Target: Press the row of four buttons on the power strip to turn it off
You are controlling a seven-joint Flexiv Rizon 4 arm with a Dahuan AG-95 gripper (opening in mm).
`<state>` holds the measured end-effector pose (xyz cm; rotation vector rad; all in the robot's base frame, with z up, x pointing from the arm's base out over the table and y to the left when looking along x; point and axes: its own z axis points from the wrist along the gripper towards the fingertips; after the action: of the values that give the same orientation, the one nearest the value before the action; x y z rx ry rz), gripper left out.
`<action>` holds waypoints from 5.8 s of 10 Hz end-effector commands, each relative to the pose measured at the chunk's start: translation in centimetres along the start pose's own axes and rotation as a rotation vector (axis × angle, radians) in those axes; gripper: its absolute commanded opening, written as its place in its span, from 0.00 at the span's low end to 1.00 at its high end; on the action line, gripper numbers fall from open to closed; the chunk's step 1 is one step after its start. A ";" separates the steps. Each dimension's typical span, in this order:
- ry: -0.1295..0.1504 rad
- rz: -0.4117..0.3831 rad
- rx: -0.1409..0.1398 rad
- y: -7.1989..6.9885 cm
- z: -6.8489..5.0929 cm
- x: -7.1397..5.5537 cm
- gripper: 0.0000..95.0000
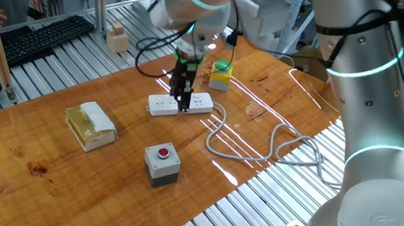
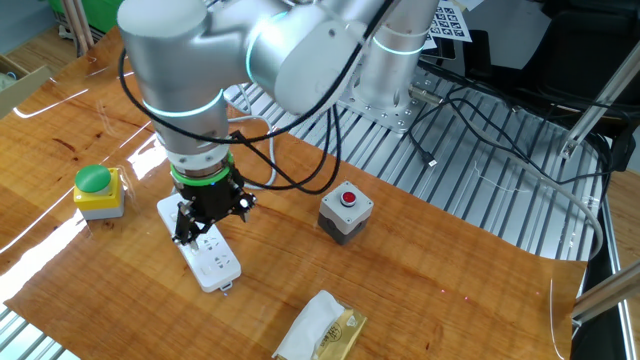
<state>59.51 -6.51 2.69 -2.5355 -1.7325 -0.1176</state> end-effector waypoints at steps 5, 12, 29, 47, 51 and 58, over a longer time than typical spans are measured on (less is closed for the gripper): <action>0.008 -0.813 0.082 -1.7 -1.6 4.3 0.80; -0.151 -1.514 0.133 -1.7 -1.6 4.4 0.60; -0.262 -1.619 0.095 2.5 -1.4 0.0 0.80; -0.239 -1.510 0.076 5.4 -0.5 -0.2 1.00; -0.243 -1.513 0.079 5.5 -0.4 -0.4 1.00; -0.239 -1.512 0.076 5.7 -0.2 -0.9 1.00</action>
<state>64.55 -9.46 2.63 -0.6793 -3.1313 0.1836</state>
